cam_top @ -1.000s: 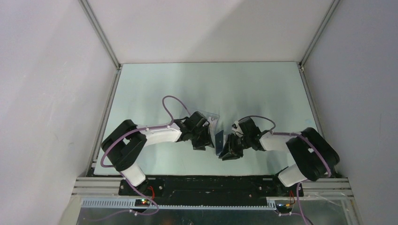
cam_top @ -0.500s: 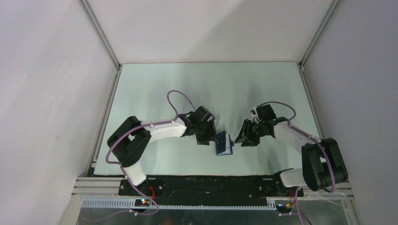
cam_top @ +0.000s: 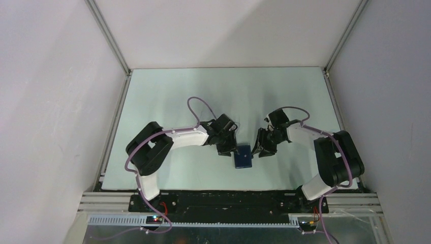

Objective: Put the credit cards into the card holder
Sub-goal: Close the card holder at the center of the board.

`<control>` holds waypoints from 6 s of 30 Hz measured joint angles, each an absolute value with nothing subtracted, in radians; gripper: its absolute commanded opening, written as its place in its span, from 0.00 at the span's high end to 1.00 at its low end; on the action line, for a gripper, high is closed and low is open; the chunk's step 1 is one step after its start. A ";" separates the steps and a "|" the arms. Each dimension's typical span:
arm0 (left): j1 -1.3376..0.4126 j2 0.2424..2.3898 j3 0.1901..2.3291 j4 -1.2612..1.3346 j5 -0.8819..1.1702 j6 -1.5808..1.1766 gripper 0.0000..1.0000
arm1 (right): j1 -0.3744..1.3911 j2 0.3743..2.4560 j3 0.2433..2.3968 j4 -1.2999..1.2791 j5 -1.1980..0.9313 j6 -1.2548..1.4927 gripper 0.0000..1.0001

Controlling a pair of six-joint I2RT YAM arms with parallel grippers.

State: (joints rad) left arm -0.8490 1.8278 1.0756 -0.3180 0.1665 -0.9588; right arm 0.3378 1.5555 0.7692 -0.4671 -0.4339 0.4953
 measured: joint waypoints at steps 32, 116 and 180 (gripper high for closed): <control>-0.865 1.873 1.131 -0.364 0.153 -0.941 0.66 | 0.266 1.711 0.790 -0.281 -0.743 0.455 0.75; -0.936 1.782 1.063 -0.428 0.116 -0.964 0.43 | 0.288 1.613 0.884 -0.569 -0.702 0.379 0.83; -0.963 1.891 1.104 -0.121 0.336 -0.934 1.00 | 0.316 1.769 0.943 -0.597 -0.650 0.361 0.83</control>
